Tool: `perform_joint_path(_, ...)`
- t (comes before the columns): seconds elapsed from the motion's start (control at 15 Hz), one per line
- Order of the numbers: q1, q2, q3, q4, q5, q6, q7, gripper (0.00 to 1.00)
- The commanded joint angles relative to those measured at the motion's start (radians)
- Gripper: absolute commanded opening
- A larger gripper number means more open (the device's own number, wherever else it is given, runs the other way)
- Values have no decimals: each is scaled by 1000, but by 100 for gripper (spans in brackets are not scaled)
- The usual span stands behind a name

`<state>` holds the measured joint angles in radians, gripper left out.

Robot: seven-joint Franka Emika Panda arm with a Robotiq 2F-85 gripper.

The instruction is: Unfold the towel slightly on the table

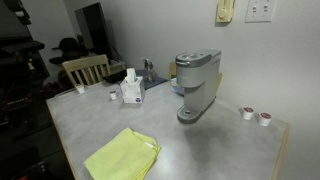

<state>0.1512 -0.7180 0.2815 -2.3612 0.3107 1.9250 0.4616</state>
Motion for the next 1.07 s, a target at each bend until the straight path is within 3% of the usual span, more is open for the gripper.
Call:
perform_joint_path(0.0, -6, 0, 4, 2, 3, -3, -3, 100)
perform_joint_path(0.47, -6, 10, 29, 19, 2, 12, 8, 100)
perform_joint_path(1.0, -59, 1, -4, -83, -20, 23, 33, 100)
